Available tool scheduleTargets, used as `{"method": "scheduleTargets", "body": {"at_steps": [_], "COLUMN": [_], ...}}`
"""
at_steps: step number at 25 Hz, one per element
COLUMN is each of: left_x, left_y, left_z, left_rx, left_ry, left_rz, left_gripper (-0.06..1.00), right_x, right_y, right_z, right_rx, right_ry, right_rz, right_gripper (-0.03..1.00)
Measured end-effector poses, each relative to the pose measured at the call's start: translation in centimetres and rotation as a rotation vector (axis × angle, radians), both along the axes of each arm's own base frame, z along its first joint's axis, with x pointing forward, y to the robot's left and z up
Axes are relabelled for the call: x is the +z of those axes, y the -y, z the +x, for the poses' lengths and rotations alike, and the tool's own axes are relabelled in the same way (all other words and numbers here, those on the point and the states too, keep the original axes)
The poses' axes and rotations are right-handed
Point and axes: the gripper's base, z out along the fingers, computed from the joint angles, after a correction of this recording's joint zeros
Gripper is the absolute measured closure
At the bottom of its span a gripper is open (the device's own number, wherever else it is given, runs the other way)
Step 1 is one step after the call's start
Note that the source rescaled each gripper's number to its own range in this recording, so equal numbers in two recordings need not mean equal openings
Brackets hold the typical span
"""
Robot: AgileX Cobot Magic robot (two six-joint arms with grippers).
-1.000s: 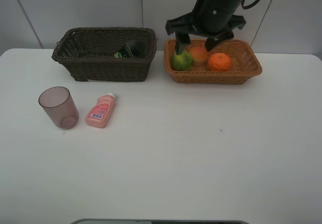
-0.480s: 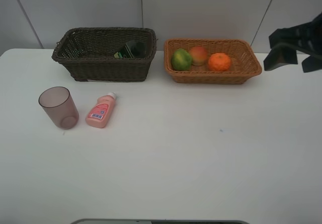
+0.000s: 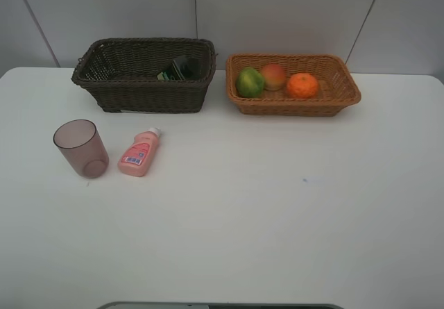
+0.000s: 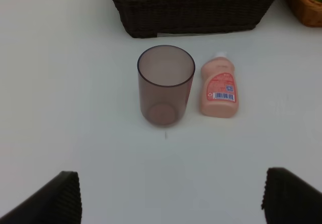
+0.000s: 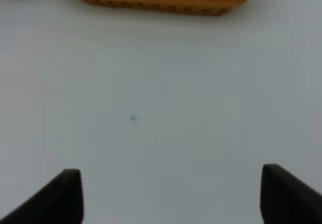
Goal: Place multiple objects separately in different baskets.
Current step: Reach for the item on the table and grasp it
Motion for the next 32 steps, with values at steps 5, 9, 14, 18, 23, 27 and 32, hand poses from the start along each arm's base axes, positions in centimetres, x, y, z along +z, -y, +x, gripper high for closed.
{"method": "scheduleTargets", "body": {"at_steps": [5, 9, 14, 18, 23, 27, 32], "left_x": [0.0, 0.0, 0.0, 0.0, 0.0, 0.0, 0.0], "left_y": [0.0, 0.0, 0.0, 0.0, 0.0, 0.0, 0.0], "left_z": [0.0, 0.0, 0.0, 0.0, 0.0, 0.0, 0.0], "left_rx": [0.0, 0.0, 0.0, 0.0, 0.0, 0.0, 0.0], "left_ry": [0.0, 0.0, 0.0, 0.0, 0.0, 0.0, 0.0], "left_rz": [0.0, 0.0, 0.0, 0.0, 0.0, 0.0, 0.0], "left_gripper": [0.02, 0.02, 0.02, 0.02, 0.02, 0.02, 0.02], "right_x": [0.1, -1.2, -2.9, -3.9, -5.3, -5.5, -5.5], "right_y": [0.9, 1.6, 2.0, 2.3, 2.1, 2.1, 2.1], "right_z": [-3.8, -6.3, -8.7, -9.6, -9.1, -9.0, -9.0], "right_rx": [0.046, 0.05, 0.067, 0.07, 0.072, 0.073, 0.048], "right_ry": [0.09, 0.165, 0.237, 0.284, 0.335, 0.363, 0.371], "right_rz": [0.018, 0.042, 0.094, 0.11, 0.125, 0.133, 0.13], "right_gripper": [0.33, 0.33, 0.33, 0.33, 0.33, 0.33, 0.33]}}
